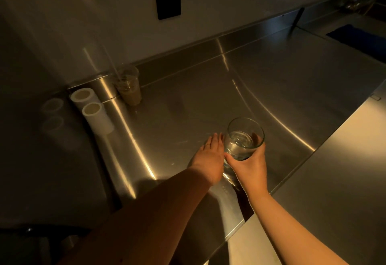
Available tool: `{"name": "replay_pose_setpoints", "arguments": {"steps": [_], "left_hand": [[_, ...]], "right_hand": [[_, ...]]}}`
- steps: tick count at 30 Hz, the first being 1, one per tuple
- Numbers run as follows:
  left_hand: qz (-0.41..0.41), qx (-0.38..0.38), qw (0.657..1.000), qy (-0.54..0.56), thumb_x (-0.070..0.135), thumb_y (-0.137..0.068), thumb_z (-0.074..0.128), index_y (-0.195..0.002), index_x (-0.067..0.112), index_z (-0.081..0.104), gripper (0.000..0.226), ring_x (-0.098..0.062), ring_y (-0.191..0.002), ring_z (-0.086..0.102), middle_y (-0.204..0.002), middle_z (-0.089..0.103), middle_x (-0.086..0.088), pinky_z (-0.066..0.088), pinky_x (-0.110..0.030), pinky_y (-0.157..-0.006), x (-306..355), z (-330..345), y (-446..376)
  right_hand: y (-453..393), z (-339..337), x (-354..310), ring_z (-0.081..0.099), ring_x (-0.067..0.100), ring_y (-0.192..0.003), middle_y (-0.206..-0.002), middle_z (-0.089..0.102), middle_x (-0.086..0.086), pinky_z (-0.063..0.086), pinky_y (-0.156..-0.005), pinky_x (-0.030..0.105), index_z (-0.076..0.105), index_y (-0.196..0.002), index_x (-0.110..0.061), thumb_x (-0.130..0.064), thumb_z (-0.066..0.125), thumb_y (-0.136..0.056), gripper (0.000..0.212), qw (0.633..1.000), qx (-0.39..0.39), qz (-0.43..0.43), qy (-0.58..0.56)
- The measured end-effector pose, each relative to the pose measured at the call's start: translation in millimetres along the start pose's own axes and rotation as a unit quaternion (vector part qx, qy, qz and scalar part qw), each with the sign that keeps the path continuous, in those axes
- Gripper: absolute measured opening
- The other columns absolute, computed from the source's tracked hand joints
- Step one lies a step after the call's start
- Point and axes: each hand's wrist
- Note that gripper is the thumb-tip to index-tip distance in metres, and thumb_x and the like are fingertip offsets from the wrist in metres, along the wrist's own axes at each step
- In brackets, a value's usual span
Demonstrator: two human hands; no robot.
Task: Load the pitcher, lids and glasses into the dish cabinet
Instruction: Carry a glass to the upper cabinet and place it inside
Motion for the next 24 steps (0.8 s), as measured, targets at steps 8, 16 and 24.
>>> {"name": "replay_pose_setpoints", "arguments": {"steps": [8, 16, 24], "left_hand": [[0.016, -0.017, 0.999, 0.043, 0.016, -0.097, 0.042, -0.149, 0.005, -0.006, 0.071, -0.023, -0.145, 0.001, -0.158, -0.004, -0.011, 0.009, -0.034, -0.118, -0.1, -3.7, -0.8], [0.004, 0.032, 0.957, 0.287, 0.014, -0.094, 0.045, -0.144, 0.015, 0.032, 0.052, -0.027, -0.130, 0.041, -0.143, 0.041, -0.010, 0.033, -0.036, -0.108, 7.7, -4.7, -11.5], [-0.154, 0.016, 0.531, 0.833, 0.010, -0.096, 0.037, -0.085, 0.016, 0.062, 0.028, -0.013, -0.070, 0.064, -0.068, 0.070, -0.001, 0.050, -0.023, -0.065, 32.2, -44.2, -6.3]], "right_hand": [[-2.7, -4.2, -2.6, 0.049, -0.019, -0.092, -0.105, 0.053, -0.020, 0.036, -0.073, -0.003, 0.041, -0.120, -0.031, -0.033, 0.089, -0.053, 0.082, 1.000, 0.015, -0.006, 0.004], [-7.4, -29.1, -21.2, 0.049, -0.021, -0.095, -0.102, 0.053, -0.027, 0.037, -0.070, -0.003, 0.038, -0.120, -0.037, -0.040, 0.087, -0.052, 0.084, 0.999, 0.011, -0.020, 0.025], [-15.4, -61.1, -78.0, 0.051, -0.017, -0.098, -0.104, 0.055, -0.027, 0.040, -0.073, 0.000, 0.042, -0.121, -0.034, -0.043, 0.087, -0.049, 0.085, 0.998, -0.004, -0.065, 0.013]]}}
Point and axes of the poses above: each hand's wrist, its own y-axis away from the middle knuckle, its own z-axis out of the palm, x = y × z
